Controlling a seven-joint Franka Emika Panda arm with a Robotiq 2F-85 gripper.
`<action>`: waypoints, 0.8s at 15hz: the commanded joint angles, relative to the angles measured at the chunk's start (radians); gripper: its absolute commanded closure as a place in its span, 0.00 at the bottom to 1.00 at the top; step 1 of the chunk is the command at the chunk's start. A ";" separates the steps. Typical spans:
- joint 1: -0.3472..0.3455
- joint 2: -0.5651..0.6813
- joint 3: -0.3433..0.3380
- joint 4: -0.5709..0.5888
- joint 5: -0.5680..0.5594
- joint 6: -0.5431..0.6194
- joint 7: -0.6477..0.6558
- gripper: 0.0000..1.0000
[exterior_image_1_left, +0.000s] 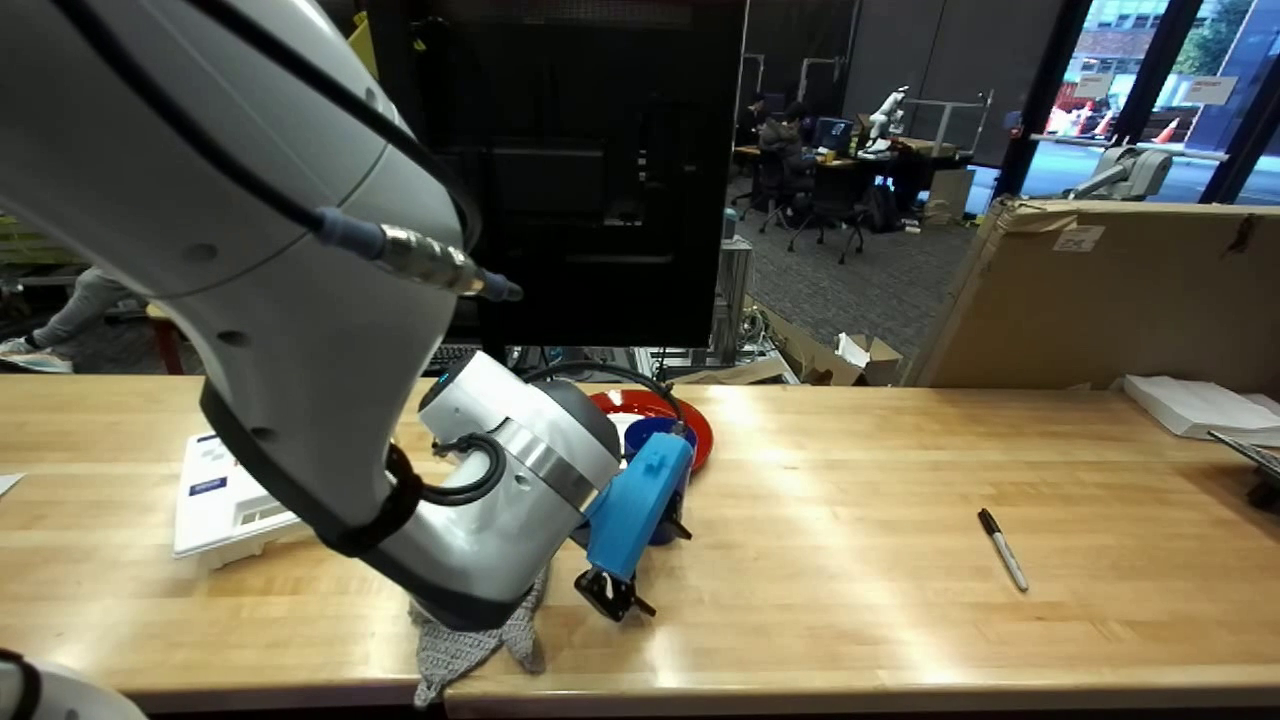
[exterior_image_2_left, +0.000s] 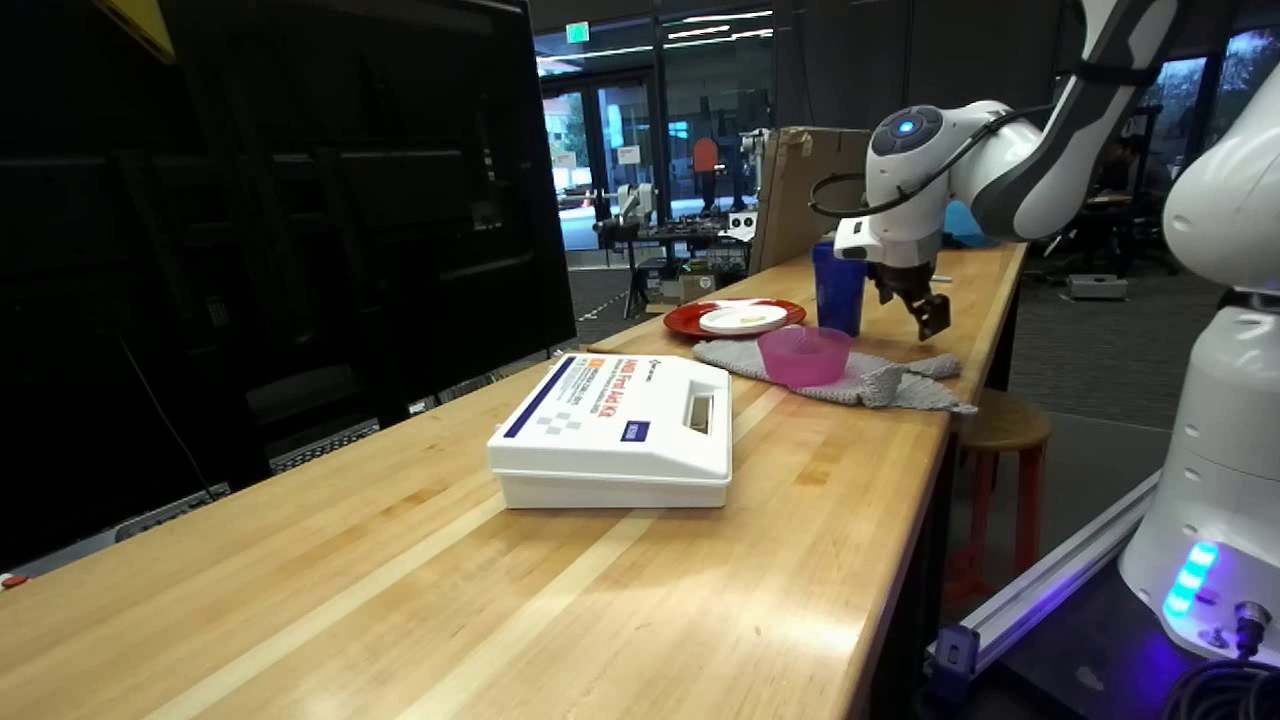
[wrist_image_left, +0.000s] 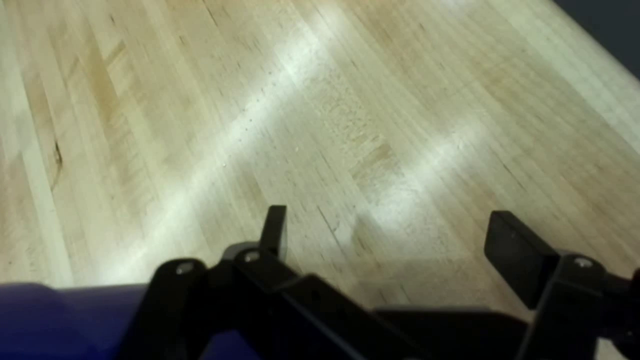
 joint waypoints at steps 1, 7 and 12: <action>0.001 -0.023 0.020 -0.003 -0.111 -0.031 0.032 0.00; 0.050 -0.097 0.028 0.001 -0.349 -0.174 0.129 0.00; 0.081 -0.139 0.020 -0.001 -0.438 -0.236 0.166 0.00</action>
